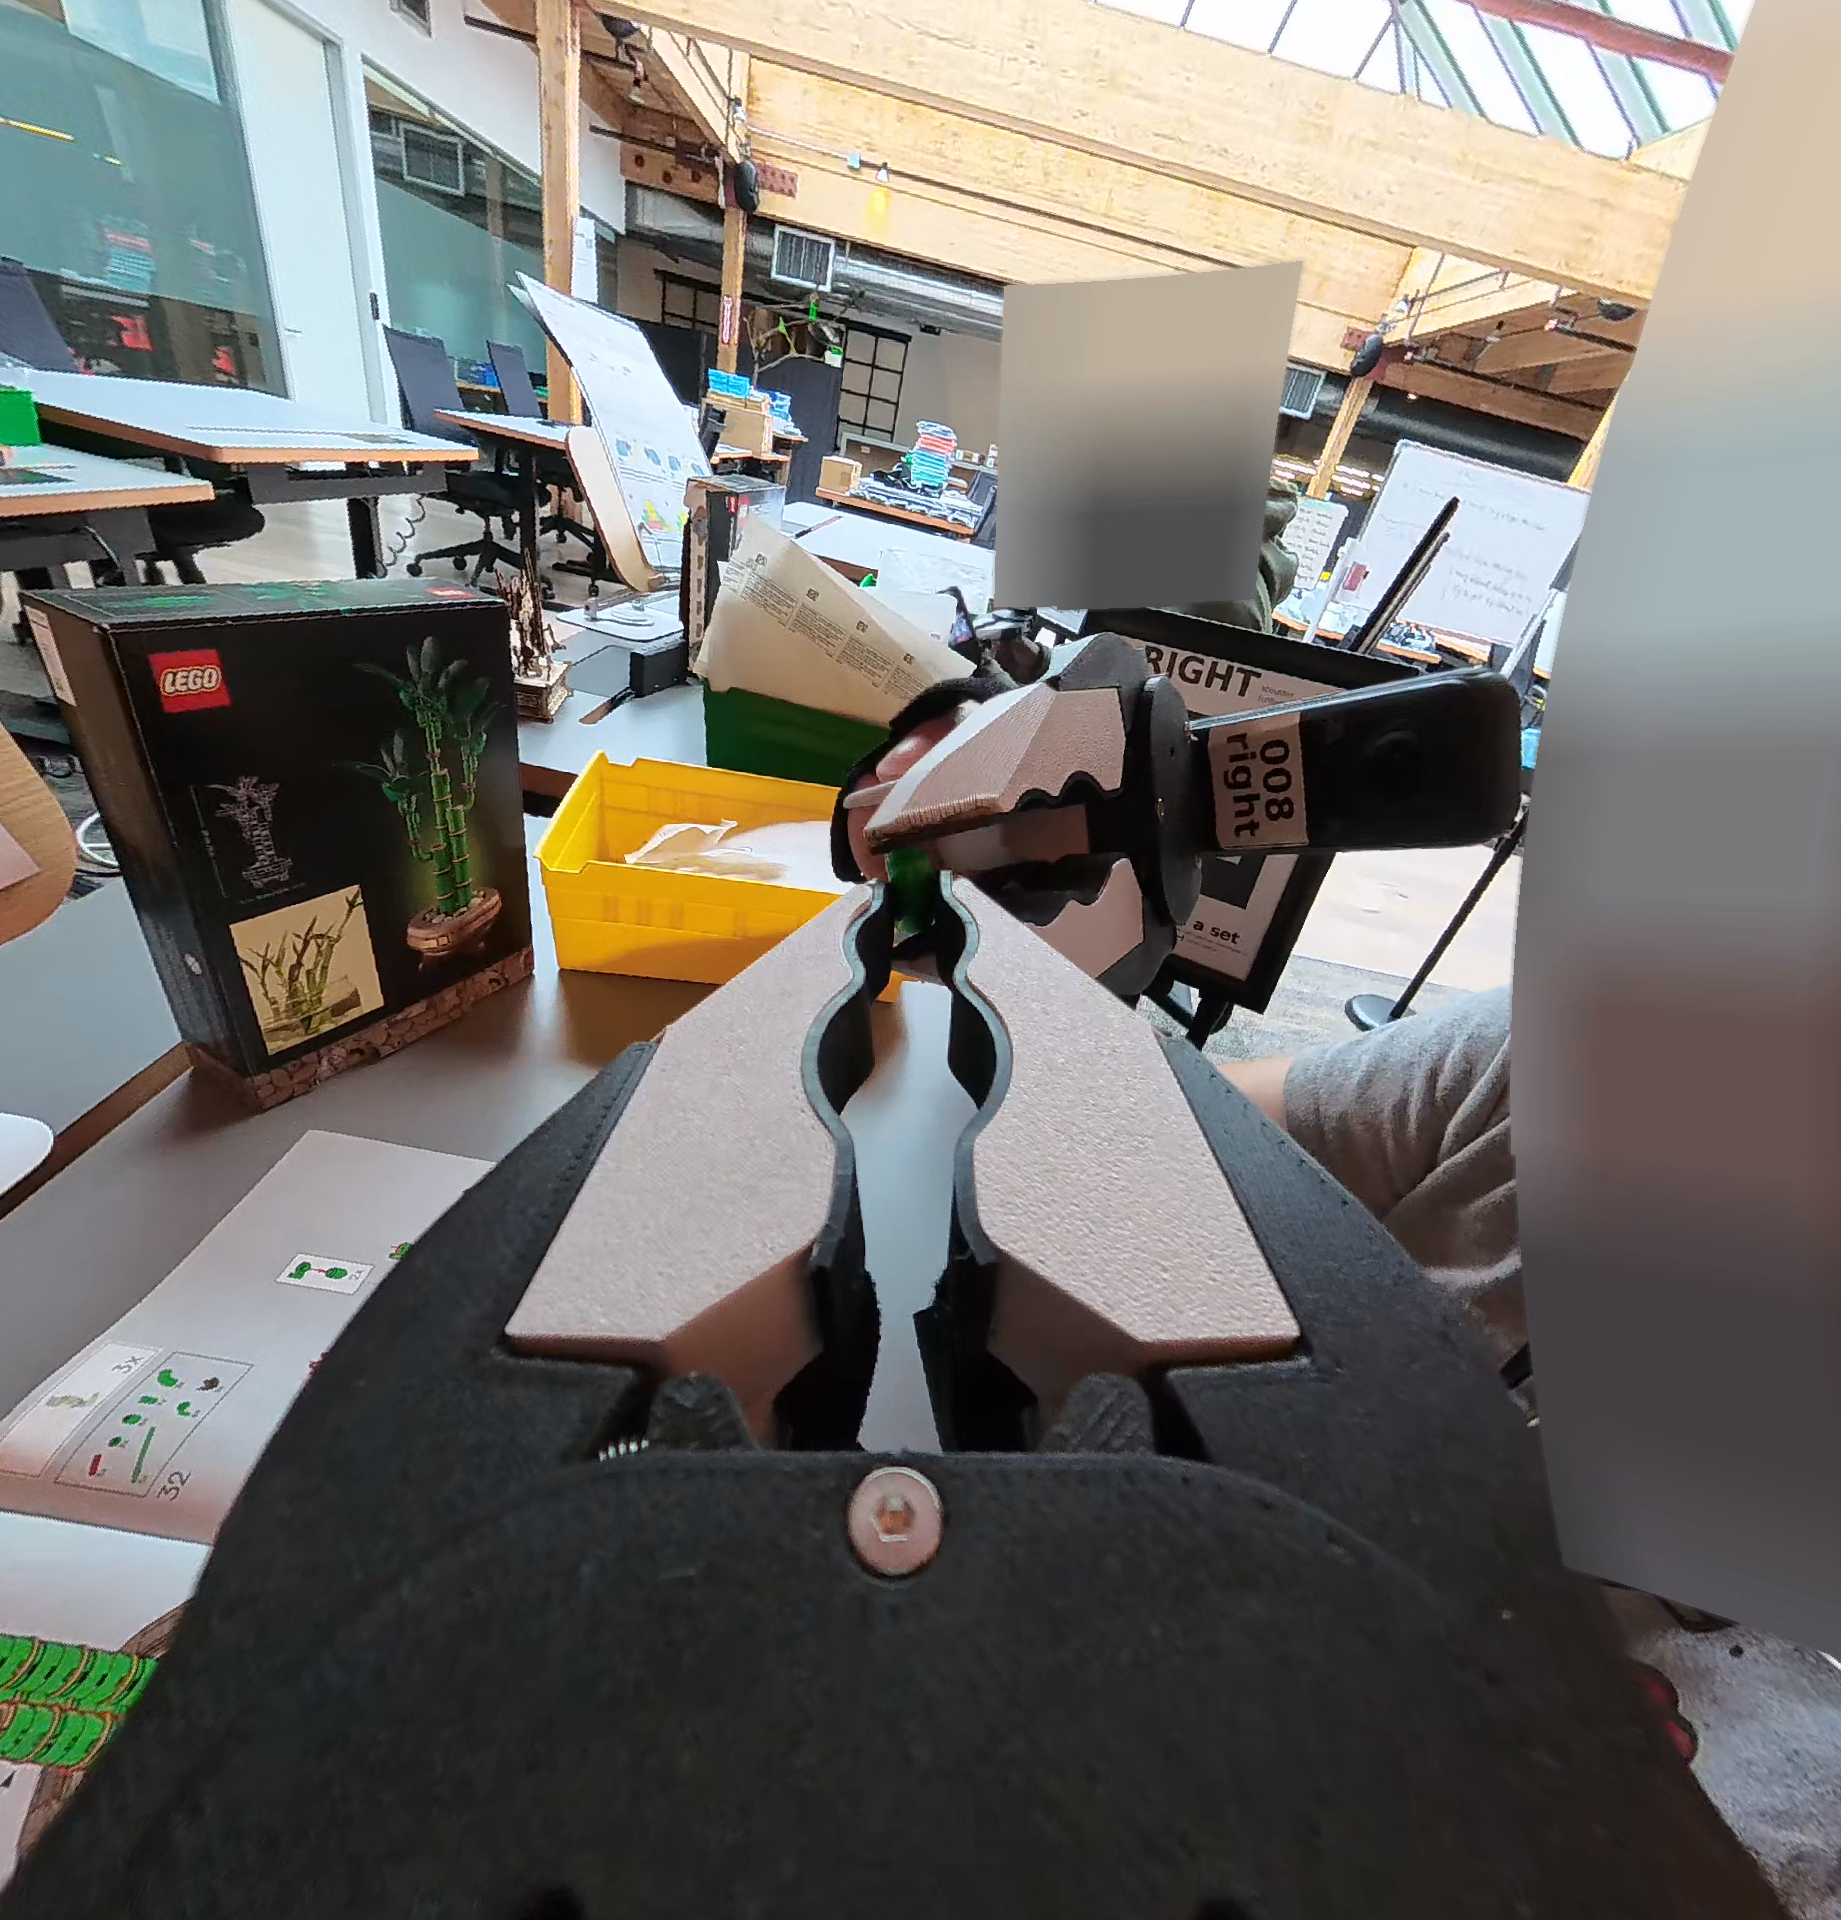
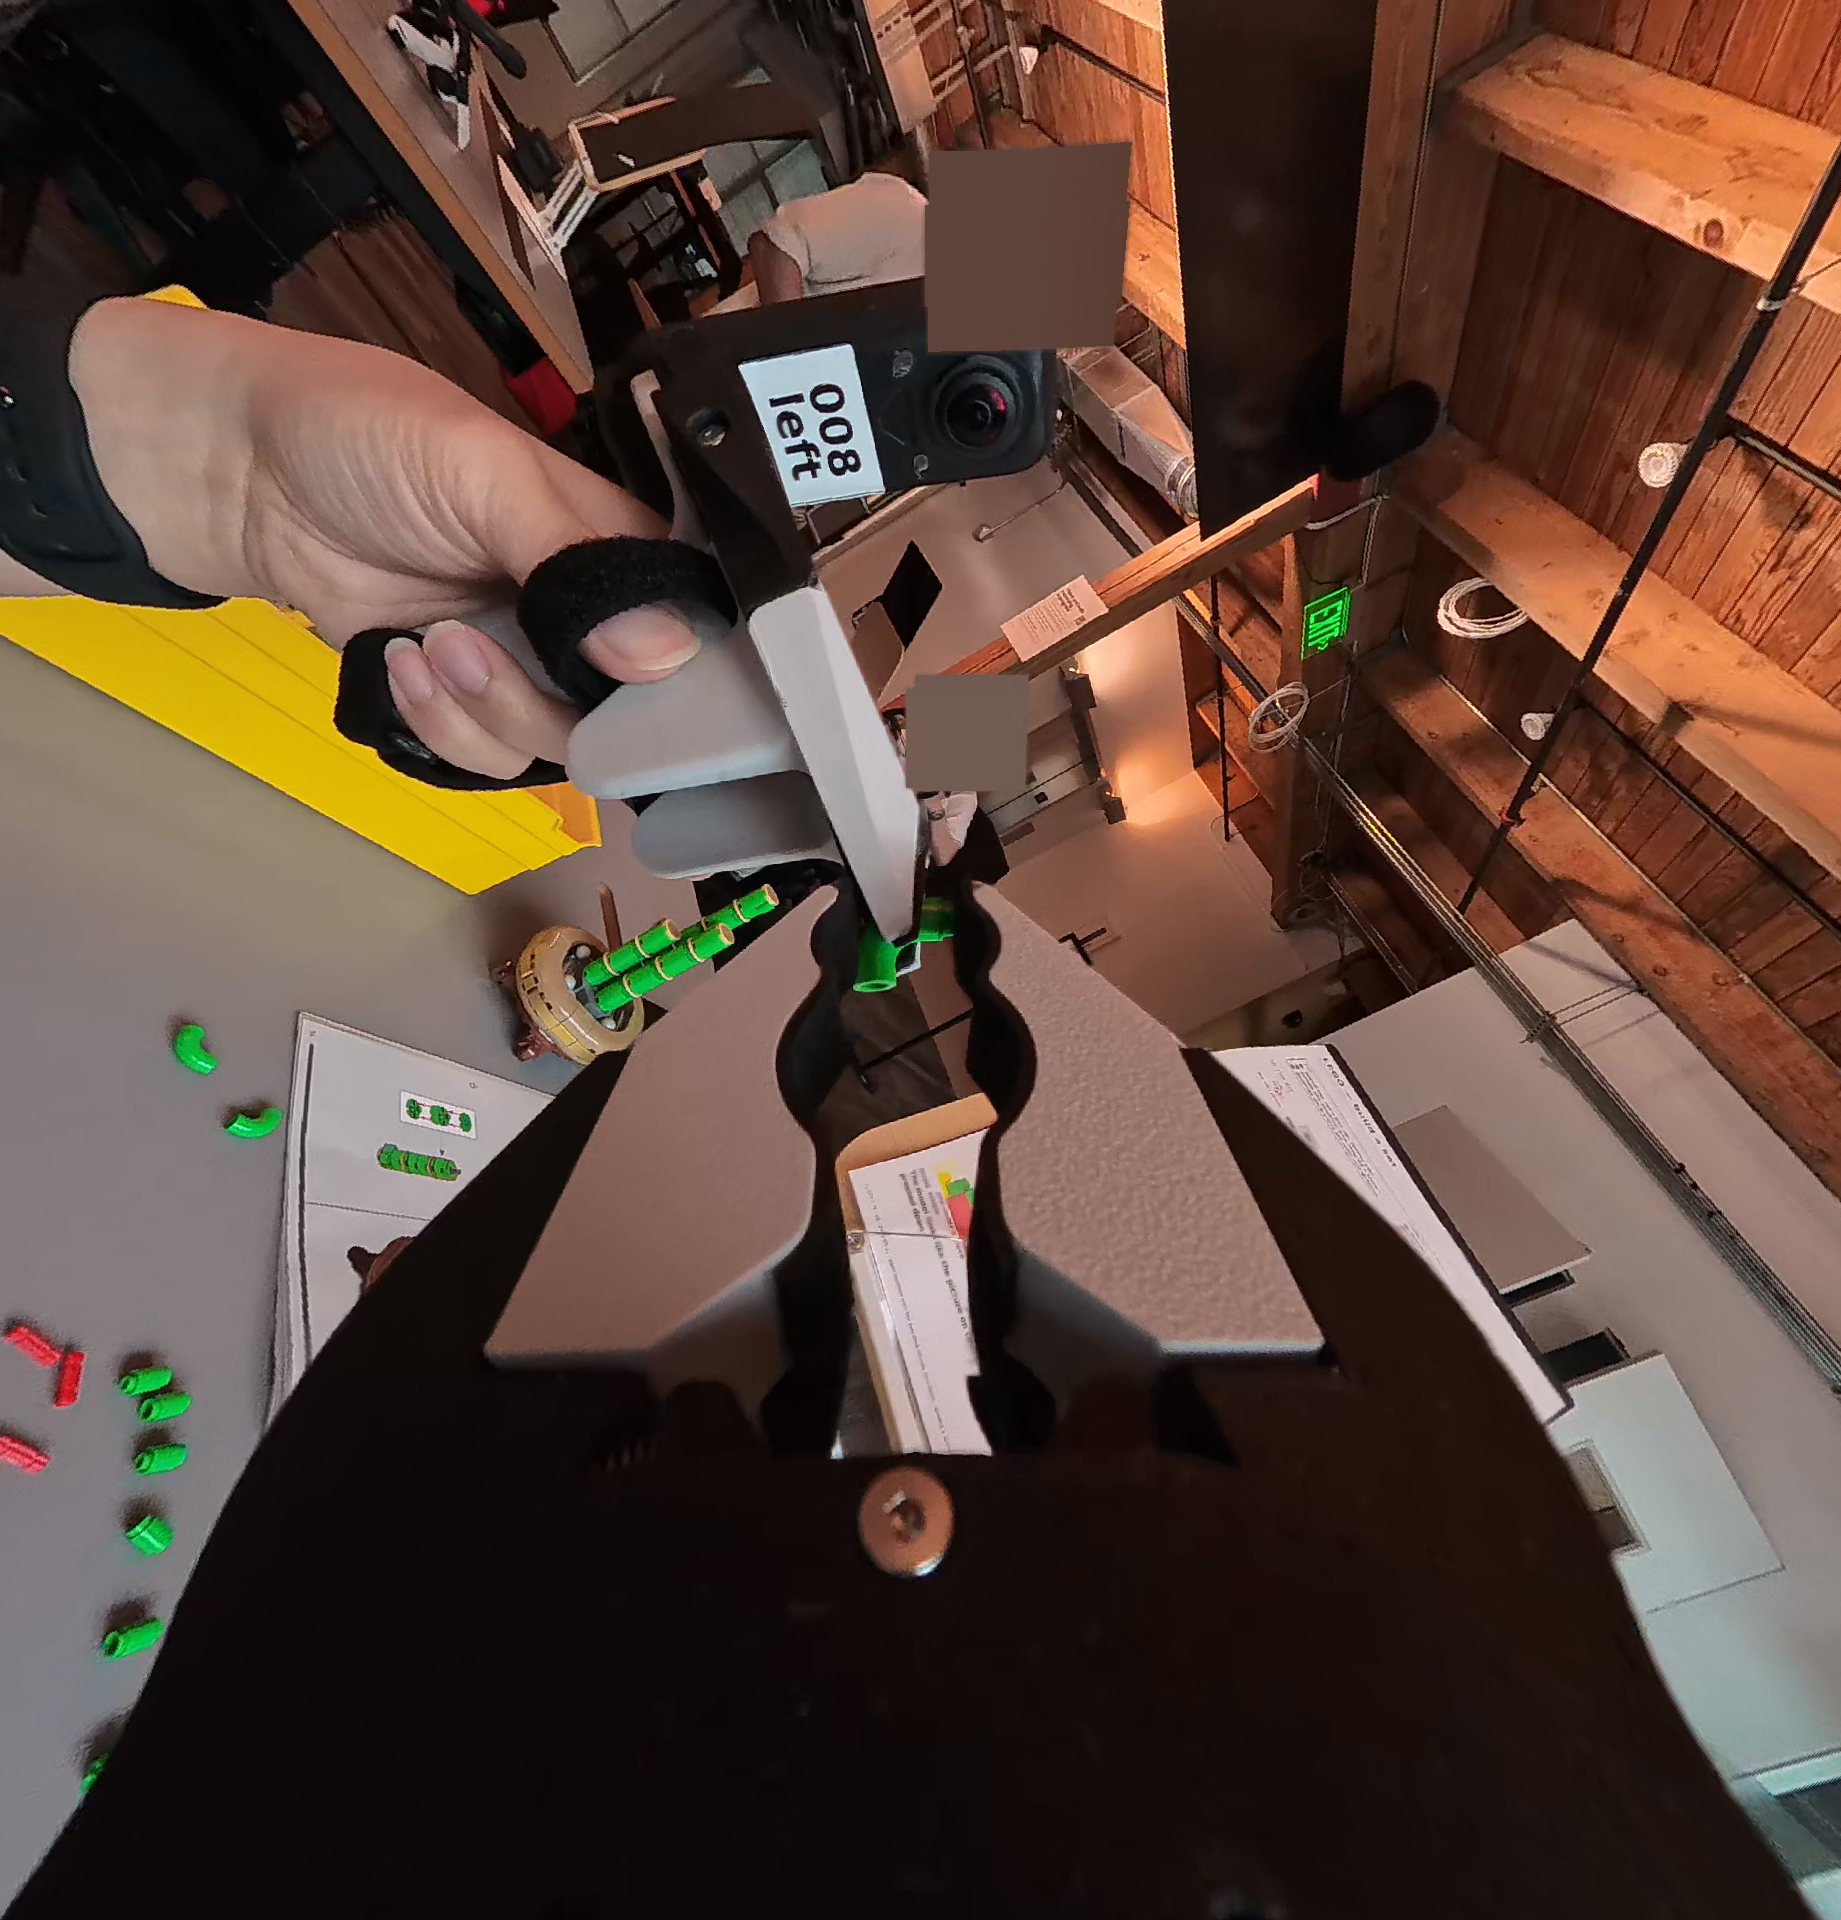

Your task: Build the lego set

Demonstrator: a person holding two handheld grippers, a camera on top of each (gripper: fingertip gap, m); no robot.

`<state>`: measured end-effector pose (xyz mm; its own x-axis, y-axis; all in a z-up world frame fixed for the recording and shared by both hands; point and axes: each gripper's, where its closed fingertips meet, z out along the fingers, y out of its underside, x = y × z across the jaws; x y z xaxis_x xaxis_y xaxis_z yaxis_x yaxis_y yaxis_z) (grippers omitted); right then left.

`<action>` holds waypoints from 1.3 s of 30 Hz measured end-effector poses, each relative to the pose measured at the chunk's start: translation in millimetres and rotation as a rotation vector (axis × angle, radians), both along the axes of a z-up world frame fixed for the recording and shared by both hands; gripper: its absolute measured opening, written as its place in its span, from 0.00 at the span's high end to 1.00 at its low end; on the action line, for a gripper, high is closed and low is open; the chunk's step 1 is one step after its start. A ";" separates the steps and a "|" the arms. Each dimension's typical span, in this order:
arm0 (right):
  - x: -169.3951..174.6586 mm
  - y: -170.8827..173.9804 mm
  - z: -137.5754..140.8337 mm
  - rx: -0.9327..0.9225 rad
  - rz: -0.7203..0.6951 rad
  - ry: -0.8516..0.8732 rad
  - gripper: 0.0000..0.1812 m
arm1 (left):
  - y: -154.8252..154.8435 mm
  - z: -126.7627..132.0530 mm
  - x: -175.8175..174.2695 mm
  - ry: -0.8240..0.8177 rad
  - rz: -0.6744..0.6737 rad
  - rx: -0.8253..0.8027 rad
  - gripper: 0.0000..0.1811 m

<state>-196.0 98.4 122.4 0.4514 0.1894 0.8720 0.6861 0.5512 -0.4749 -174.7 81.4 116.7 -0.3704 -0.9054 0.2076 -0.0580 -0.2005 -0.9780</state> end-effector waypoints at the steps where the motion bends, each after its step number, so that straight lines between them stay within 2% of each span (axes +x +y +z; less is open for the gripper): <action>1: -0.1 -0.9 0.2 -0.001 0.002 0.001 0.92 | -0.7 0.0 0.1 0.000 -0.001 0.002 0.97; 9: 0.0 -2.4 -3.2 -0.016 0.017 -0.037 0.91 | -2.6 -3.6 1.1 0.021 0.007 0.036 0.97; 14: 1.1 -1.3 -8.4 -0.001 -0.022 -0.105 0.91 | -2.5 -8.0 3.0 0.041 0.013 0.056 0.97; 21: 1.4 0.3 -12.3 -0.034 -0.031 -0.117 0.89 | -3.5 -12.1 3.5 0.060 0.021 0.096 0.97; 34: 4.3 2.6 -19.2 -0.102 -0.029 -0.104 0.92 | -2.5 -18.2 8.3 0.094 0.033 0.105 0.97; 39: 3.0 1.4 -15.0 -0.066 -0.019 -0.100 0.91 | -3.3 -13.5 6.9 0.065 0.020 0.088 0.97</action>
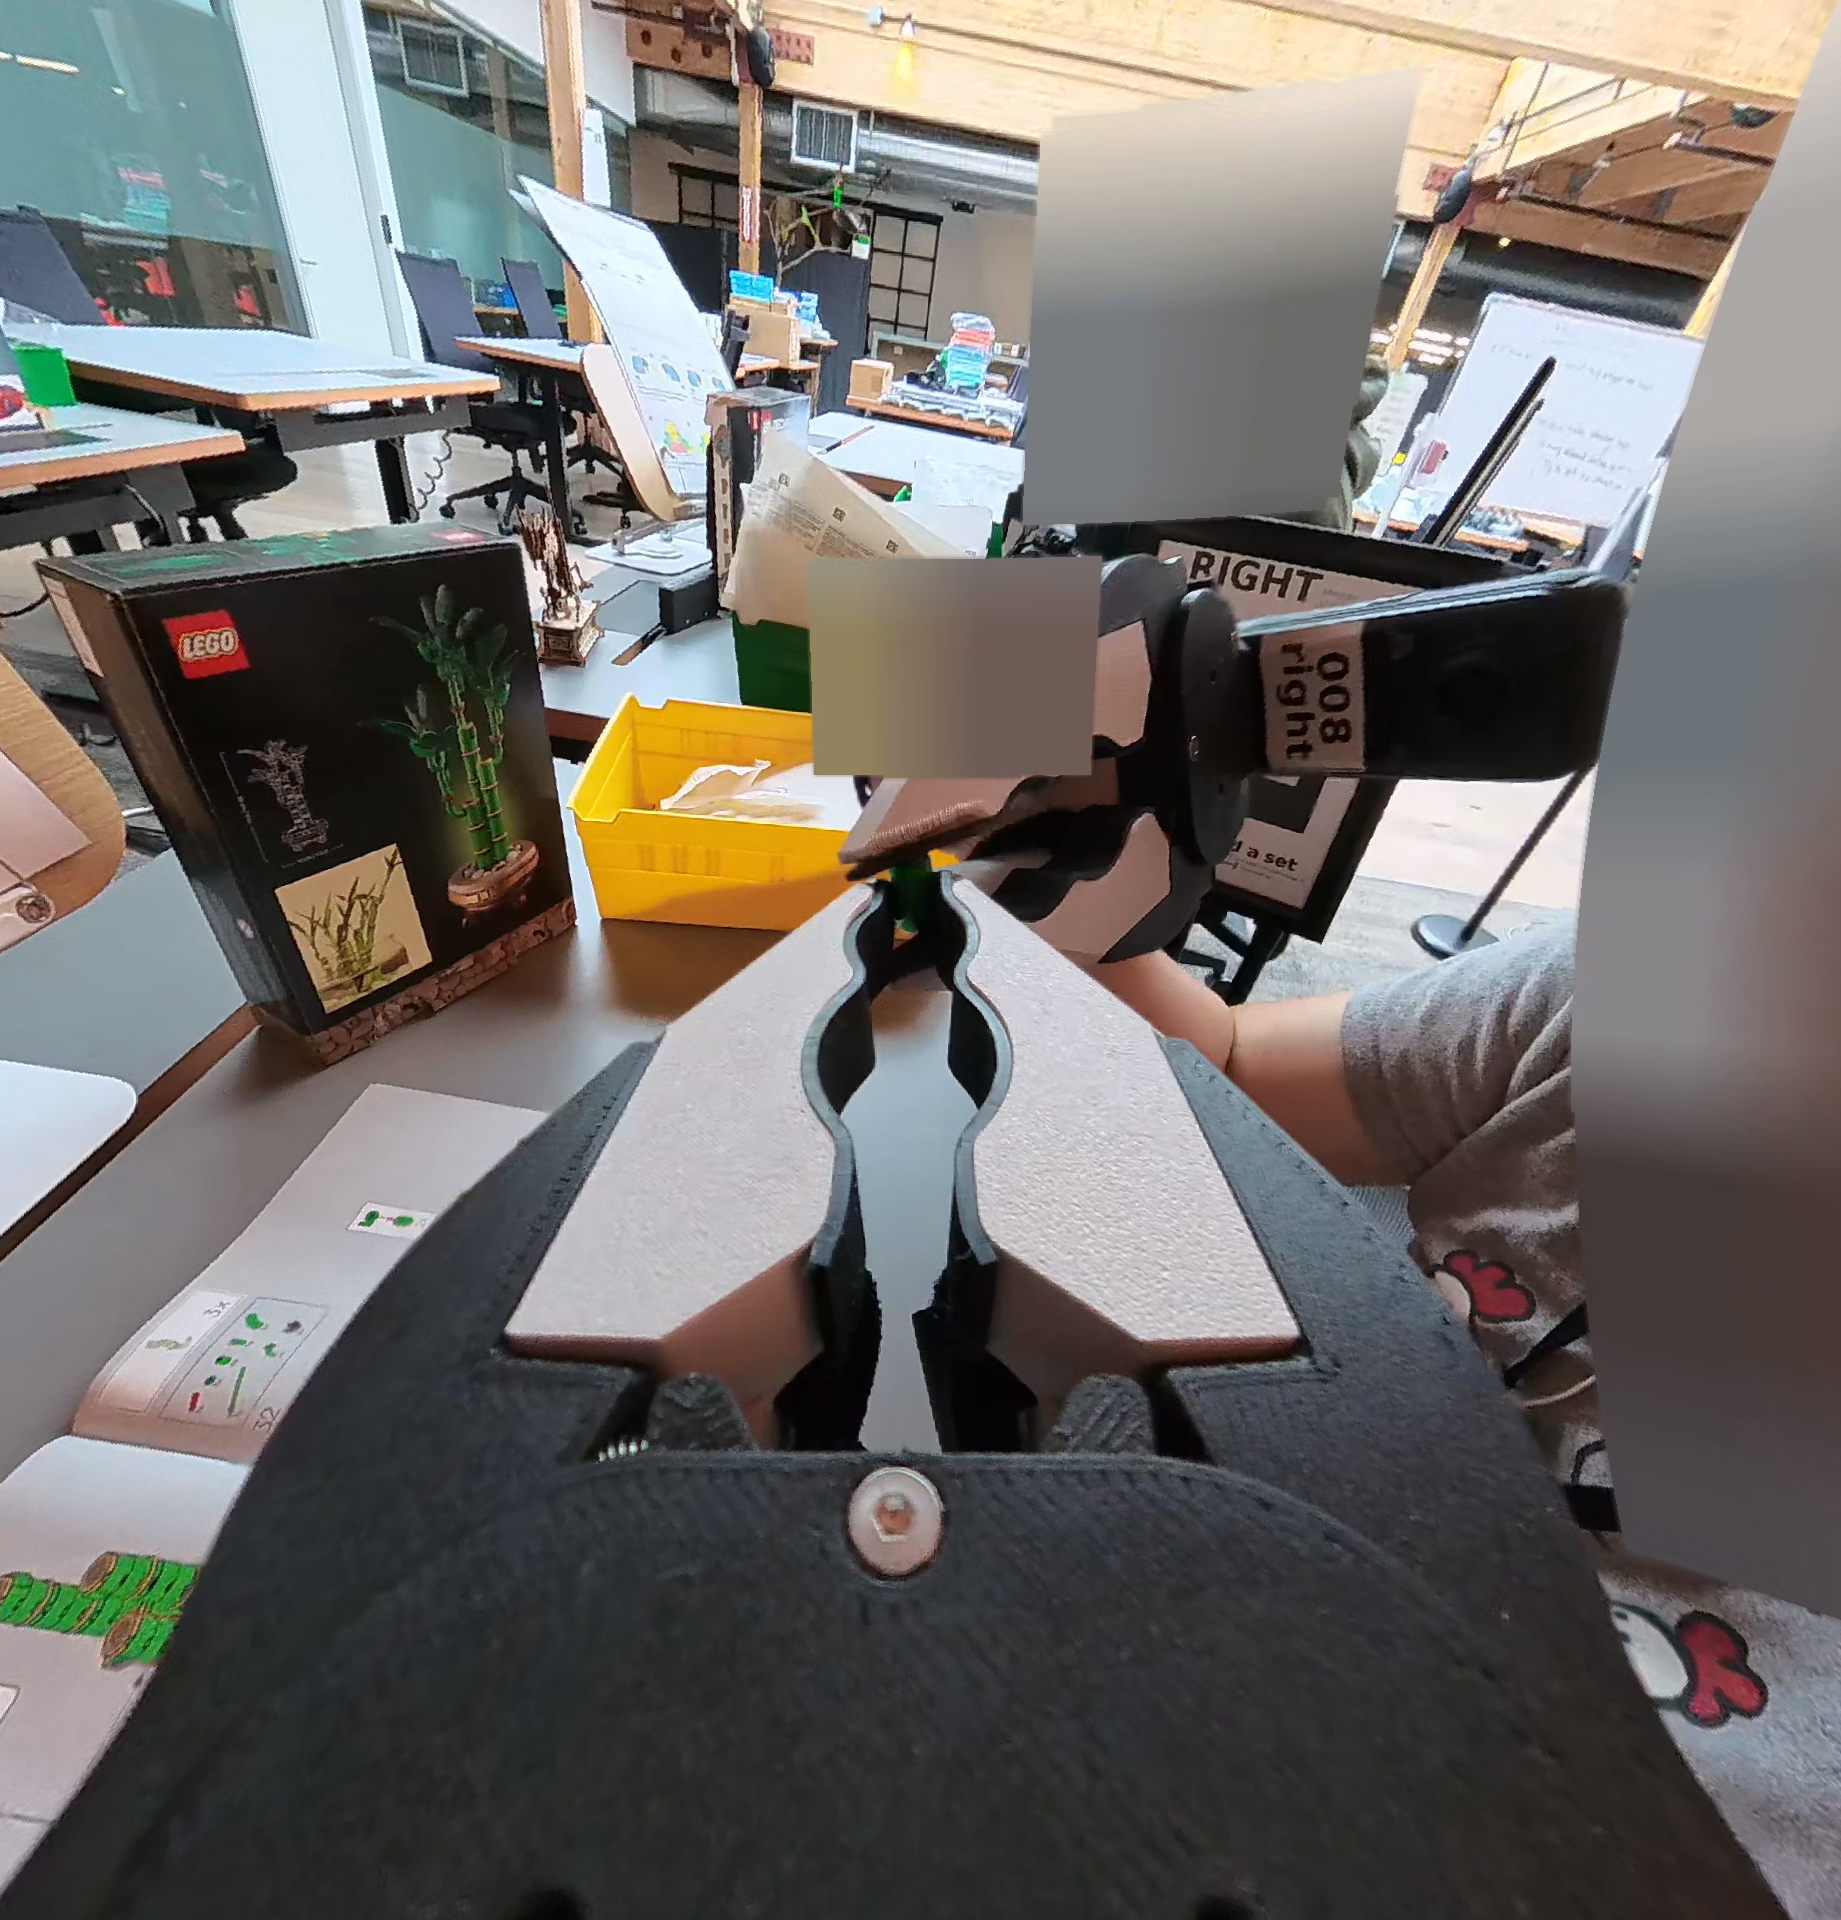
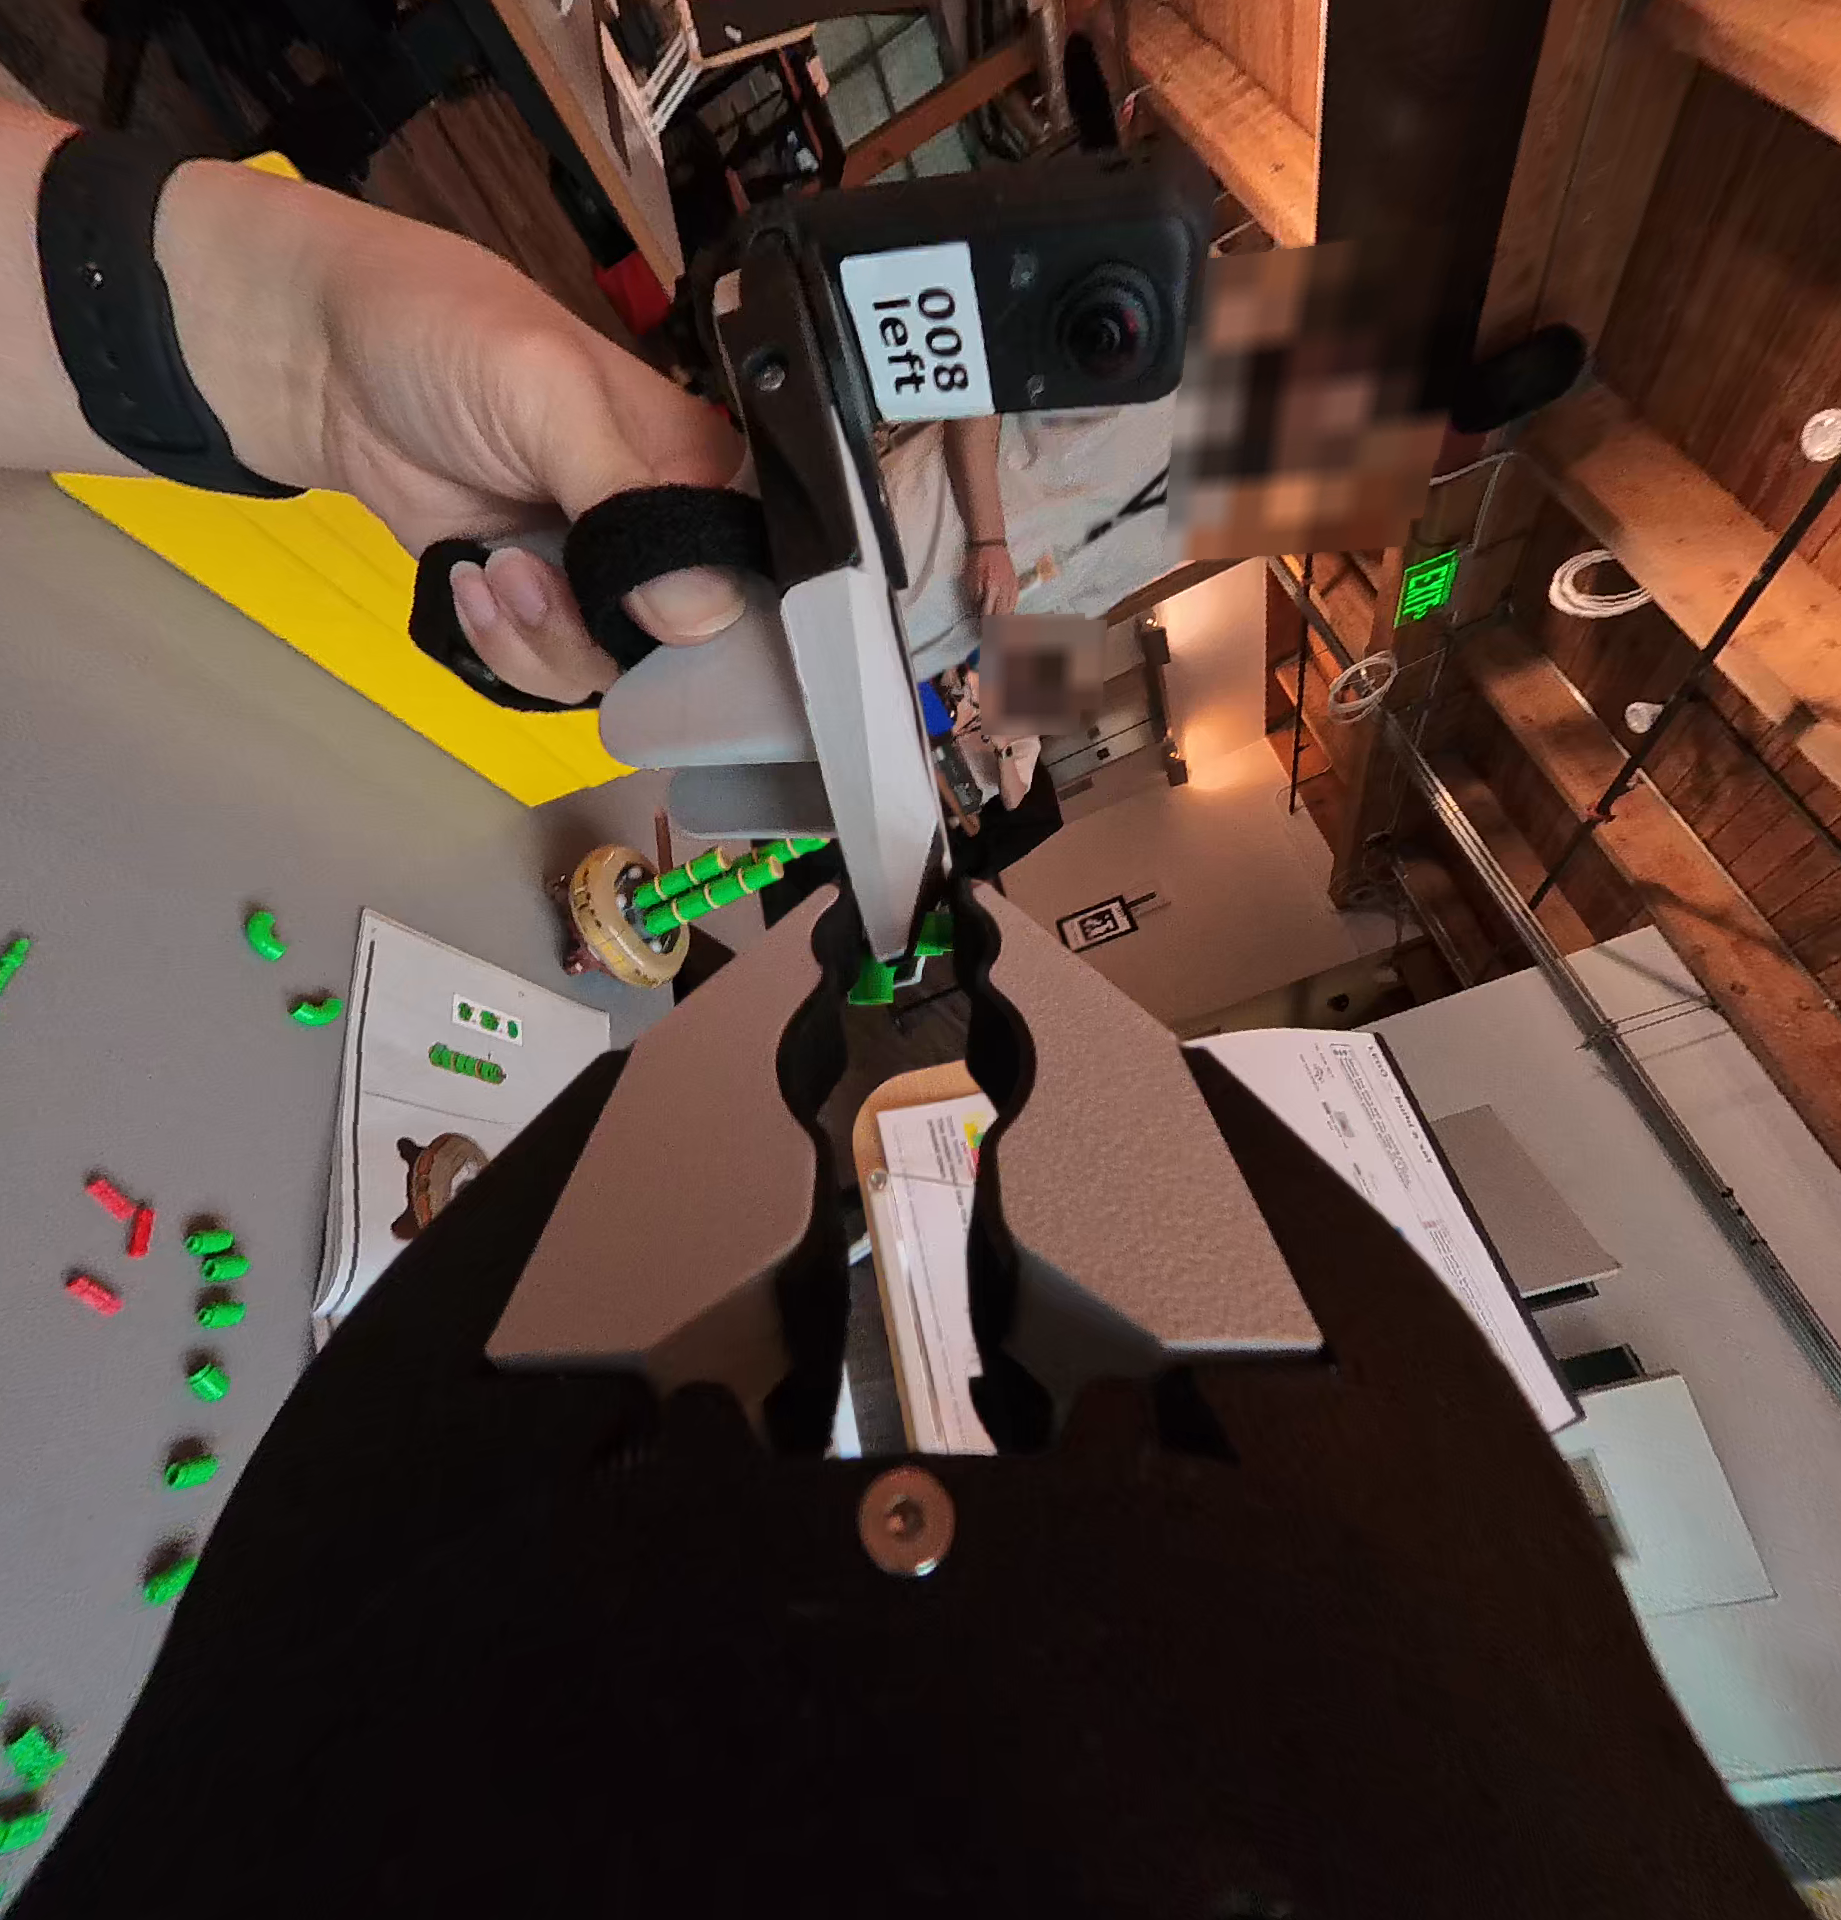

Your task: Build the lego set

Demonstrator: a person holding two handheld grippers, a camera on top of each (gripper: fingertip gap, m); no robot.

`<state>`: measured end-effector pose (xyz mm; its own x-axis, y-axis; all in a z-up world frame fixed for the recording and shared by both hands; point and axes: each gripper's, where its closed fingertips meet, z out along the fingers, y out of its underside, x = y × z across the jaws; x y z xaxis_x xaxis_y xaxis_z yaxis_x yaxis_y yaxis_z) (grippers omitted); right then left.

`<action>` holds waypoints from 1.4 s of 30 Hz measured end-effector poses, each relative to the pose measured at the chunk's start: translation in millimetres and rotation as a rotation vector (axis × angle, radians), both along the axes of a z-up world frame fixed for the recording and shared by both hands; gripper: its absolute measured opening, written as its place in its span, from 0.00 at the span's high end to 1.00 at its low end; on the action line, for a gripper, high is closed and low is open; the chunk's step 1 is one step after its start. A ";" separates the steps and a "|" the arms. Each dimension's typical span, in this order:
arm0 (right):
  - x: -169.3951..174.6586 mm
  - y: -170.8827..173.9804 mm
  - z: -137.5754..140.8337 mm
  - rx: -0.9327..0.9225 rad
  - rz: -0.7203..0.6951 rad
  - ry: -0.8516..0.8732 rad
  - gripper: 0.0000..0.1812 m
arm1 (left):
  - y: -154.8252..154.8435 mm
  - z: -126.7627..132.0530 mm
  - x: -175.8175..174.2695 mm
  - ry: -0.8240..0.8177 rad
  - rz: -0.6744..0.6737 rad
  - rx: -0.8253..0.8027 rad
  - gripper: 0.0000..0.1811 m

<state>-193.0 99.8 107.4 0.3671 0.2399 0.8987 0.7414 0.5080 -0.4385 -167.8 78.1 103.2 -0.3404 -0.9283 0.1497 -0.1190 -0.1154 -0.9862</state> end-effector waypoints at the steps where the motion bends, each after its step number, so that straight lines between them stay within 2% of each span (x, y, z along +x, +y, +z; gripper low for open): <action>1: -1.6 -0.1 2.0 0.008 0.012 0.014 0.91 | 0.4 1.7 -1.5 -0.007 -0.003 -0.007 0.97; 3: -1.0 2.4 5.4 0.026 0.009 0.036 0.88 | 4.1 4.6 -3.0 -0.024 0.002 -0.021 0.97; 4: 3.2 4.7 8.0 0.049 -0.015 0.037 0.85 | 7.0 6.0 -3.9 -0.036 0.004 -0.033 0.97; 7: 22.6 9.6 4.6 0.052 -0.064 -0.004 0.81 | 26.6 0.2 -4.5 -0.046 -0.001 -0.077 0.97; 10: 54.1 15.1 -7.1 -0.042 -0.118 -0.020 0.81 | 62.7 -24.9 6.5 -0.079 0.006 -0.124 0.97; 12: 74.1 16.1 -11.4 -0.095 -0.140 0.005 0.81 | 75.4 -42.6 15.8 -0.099 -0.037 -0.214 0.97; 14: 94.2 19.5 -11.5 -0.124 -0.180 0.051 0.81 | 88.4 -56.7 25.4 -0.108 -0.024 -0.281 0.97; 17: 116.2 25.8 -15.6 -0.157 -0.225 0.087 0.79 | 100.3 -75.0 32.3 -0.118 0.026 -0.234 0.97; 22: 127.3 37.7 -35.4 -0.225 -0.242 0.080 0.78 | 105.0 -90.5 35.5 -0.087 0.026 -0.237 0.98; 28: 132.6 54.0 -66.0 -0.312 -0.276 0.021 0.78 | 106.6 -97.6 32.8 -0.074 0.046 -0.248 0.97; 36: 151.0 53.8 -60.9 -0.313 -0.277 0.099 0.79 | 94.7 -129.1 14.5 -0.049 0.147 -0.227 0.97; 39: 155.9 55.0 -62.8 -0.323 -0.288 0.107 0.79 | 92.0 -126.5 2.9 -0.168 0.199 -0.230 0.97; 42: 148.3 54.8 -66.7 -0.362 -0.256 0.117 0.79 | 88.2 -120.0 -3.5 -0.195 0.188 -0.200 0.97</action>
<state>-44.7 154.7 40.8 0.5494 0.4190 0.7229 0.7581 0.1138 -0.6421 -171.3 166.3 -16.7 -0.2058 -0.9364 0.2843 0.1111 -0.3110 -0.9439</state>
